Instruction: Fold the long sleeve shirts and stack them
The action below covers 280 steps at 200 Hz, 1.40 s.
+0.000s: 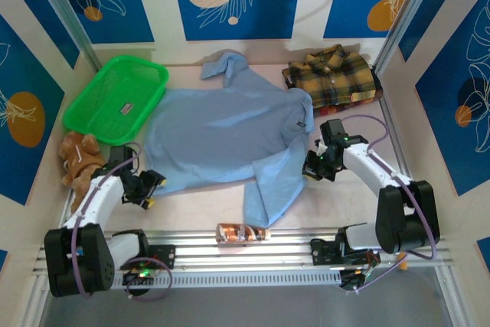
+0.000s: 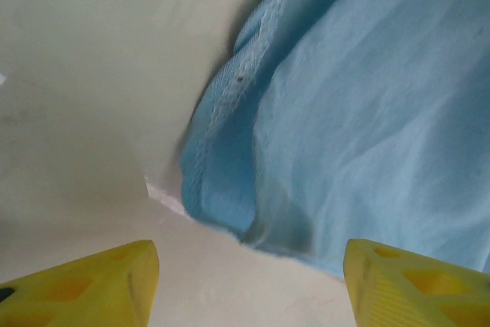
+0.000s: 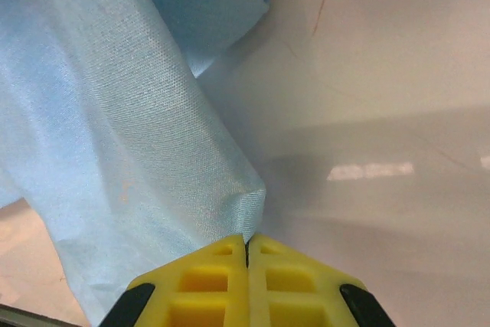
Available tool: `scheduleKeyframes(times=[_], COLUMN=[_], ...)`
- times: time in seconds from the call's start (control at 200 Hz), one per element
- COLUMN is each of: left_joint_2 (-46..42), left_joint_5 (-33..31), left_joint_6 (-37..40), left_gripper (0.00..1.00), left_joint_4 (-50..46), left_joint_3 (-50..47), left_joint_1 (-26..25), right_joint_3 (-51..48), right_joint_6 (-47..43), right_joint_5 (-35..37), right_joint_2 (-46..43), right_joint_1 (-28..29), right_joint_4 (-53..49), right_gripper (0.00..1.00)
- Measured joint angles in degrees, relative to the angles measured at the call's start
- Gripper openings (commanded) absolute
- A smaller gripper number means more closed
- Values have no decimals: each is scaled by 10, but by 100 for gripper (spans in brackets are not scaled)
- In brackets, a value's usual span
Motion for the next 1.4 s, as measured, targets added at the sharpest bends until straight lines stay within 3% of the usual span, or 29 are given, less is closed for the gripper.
scheduleKeyframes(times=[0.26,0.41,0.46,0.975,1.141,1.401], left_joint_2=[38,61,66,-35,-51,-56], left_joint_5=[-6,-21,-26,-58,-62,-69], left_joint_6=[-24,-23,-16,-3,-1,18], left_gripper=[31,6,3,0,0,0], left_joint_4=[57,70,71,60,37,2], left_joint_3=[-7,-11,-11,-18,-10,45], left_joint_1=[1,2,2,2,2,2], right_joint_3=[-2,-2,-2,11,79,236], right_joint_6=[4,15,20,116,121,96], right_joint_5=[-6,-19,-24,-92,-97,-114], right_joint_2=[-45,-74,-85,-256,-234,-122], right_joint_1=[3,6,7,14,14,-2], right_joint_4=[-39,-65,-76,-238,-265,-248], right_gripper=[0,0,0,0,0,0])
